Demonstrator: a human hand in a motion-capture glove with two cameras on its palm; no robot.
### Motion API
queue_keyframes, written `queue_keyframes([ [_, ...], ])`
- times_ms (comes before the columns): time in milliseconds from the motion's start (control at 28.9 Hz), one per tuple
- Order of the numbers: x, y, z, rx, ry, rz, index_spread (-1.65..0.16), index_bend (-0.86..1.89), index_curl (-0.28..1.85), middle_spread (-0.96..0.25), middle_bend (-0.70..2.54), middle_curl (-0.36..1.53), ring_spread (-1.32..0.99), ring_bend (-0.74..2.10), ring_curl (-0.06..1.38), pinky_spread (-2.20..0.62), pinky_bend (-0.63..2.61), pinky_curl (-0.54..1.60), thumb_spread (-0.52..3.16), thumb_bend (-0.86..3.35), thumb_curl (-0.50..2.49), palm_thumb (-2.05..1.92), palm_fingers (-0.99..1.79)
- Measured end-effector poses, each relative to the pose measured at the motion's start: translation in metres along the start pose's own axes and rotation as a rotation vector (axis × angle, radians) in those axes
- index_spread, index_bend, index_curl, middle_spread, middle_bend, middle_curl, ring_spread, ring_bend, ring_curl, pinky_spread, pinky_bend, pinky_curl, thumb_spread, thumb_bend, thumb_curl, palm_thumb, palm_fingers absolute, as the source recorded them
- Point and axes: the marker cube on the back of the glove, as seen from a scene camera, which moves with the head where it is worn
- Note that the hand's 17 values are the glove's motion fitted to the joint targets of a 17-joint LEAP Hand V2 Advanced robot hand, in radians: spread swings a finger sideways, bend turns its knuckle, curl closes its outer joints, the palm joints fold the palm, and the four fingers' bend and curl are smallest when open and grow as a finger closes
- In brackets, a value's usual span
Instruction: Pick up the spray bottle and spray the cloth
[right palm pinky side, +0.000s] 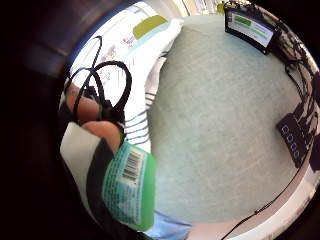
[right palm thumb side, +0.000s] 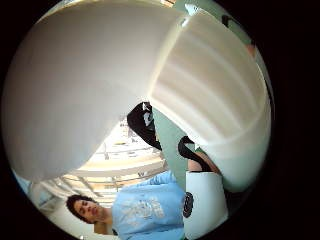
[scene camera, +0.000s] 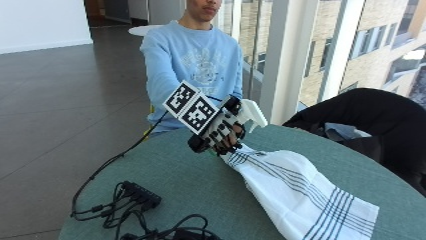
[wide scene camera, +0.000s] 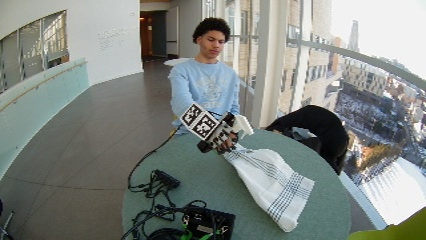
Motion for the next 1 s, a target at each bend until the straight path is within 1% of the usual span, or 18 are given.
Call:
queue_keyframes([
  [381, 0.0022, 0.0013, 0.0074, -0.046, 0.010, 0.014, -0.22, 0.17, 0.45, -0.08, 0.16, 0.38, -0.05, 0.60, 0.42, 0.02, 0.39, 0.39, 0.52, -0.03, 0.67, 0.97, 1.15],
  [1004, -0.0013, 0.0001, 0.0083, -0.071, 0.041, 0.009, -0.21, 0.16, 0.47, -0.08, 0.17, 0.38, -0.05, 0.61, 0.41, 0.02, 0.40, 0.38, 0.52, -0.03, 0.70, 0.96, 1.14],
])
